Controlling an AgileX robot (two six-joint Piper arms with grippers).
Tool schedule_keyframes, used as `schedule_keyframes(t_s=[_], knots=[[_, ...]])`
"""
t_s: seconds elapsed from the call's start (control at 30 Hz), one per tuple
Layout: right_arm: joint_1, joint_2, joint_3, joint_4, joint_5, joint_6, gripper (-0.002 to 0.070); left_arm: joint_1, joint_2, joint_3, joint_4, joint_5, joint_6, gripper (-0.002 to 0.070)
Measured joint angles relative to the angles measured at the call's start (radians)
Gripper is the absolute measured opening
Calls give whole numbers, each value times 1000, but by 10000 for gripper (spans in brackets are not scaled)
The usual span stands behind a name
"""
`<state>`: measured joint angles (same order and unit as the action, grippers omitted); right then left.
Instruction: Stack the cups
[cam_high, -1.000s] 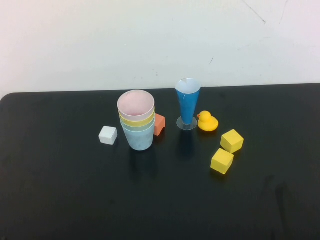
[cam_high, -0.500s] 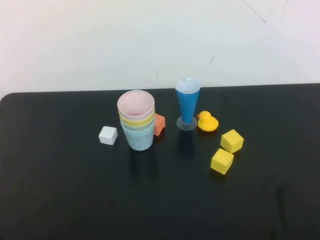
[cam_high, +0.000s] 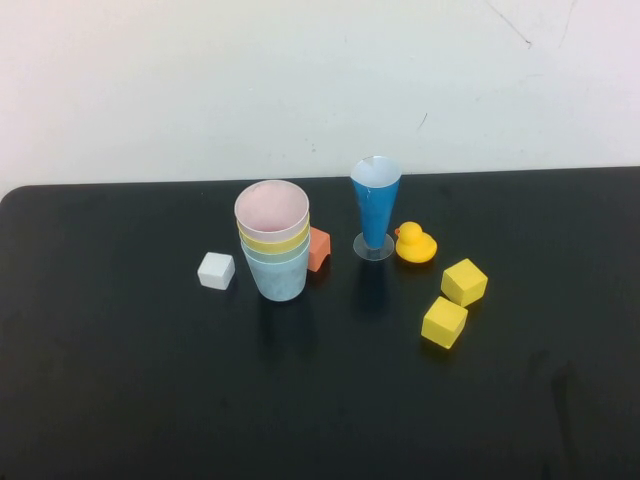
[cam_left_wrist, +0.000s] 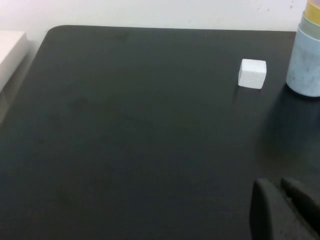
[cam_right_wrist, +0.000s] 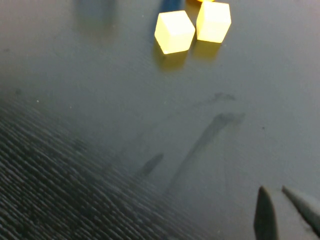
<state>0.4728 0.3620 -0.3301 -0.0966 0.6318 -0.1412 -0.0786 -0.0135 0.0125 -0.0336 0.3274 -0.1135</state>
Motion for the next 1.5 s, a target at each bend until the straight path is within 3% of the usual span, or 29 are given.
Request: schedule_keyframes(t_s=[0.77, 1.13, 1.43, 1.5], knots=[[-10, -39, 1, 2, 0, 0, -1, 0, 0, 0, 0, 0, 0, -1], [-290, -250, 31, -91, -34, -48, -1, 0, 0, 0, 0, 0, 0, -1], [-474, -370, 320, -77, -394, -33, -1, 0, 0, 0, 0, 0, 0, -1], [-499, -374, 348, -42, -384, -17, -1, 0, 0, 0, -2, 0, 0, -1]])
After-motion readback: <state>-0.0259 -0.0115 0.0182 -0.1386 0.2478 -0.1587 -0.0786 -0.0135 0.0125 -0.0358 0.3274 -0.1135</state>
